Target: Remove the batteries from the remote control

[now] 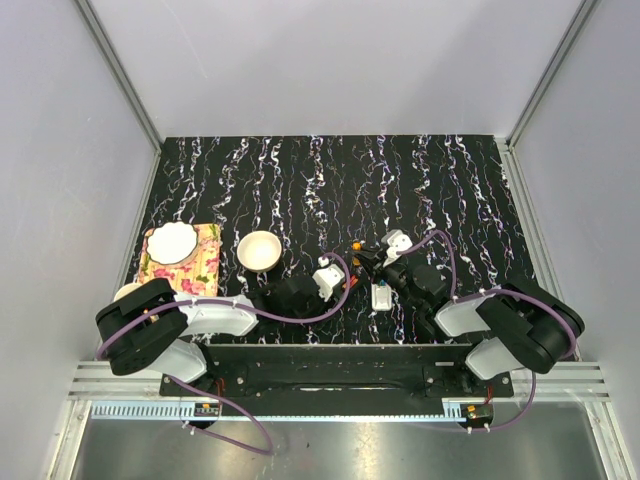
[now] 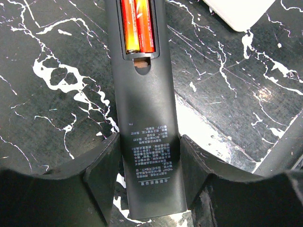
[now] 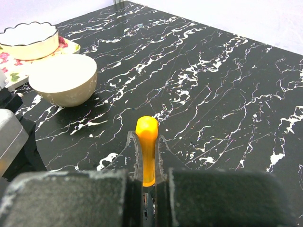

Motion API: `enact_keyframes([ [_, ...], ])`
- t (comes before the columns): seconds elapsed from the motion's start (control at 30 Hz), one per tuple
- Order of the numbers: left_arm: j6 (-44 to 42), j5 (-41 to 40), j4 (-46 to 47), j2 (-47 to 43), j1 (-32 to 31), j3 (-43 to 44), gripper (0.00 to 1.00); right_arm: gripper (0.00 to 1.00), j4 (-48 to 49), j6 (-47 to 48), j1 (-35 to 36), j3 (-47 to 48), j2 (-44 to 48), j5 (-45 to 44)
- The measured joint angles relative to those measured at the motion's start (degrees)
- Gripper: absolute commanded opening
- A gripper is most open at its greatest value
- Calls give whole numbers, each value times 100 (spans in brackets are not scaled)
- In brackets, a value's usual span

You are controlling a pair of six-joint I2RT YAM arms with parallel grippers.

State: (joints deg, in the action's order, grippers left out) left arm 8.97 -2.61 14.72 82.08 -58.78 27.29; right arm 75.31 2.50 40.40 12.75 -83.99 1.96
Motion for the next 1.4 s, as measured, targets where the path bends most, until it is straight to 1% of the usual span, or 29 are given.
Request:
enact_keyframes([
  [0.3,4,0,0,0,0,0,44,0,-13,-9,0,2,26,48],
  [0.63,2,0,4,2,0,0,43,0,-9,26,0,-35,356,258],
  [0.77,2,0,4,4,0,0,43,0,-15,42,0,-79,323,376],
  [1.4,4,0,2,13,0,11,40,0,116,74,0,-223,177,345],
])
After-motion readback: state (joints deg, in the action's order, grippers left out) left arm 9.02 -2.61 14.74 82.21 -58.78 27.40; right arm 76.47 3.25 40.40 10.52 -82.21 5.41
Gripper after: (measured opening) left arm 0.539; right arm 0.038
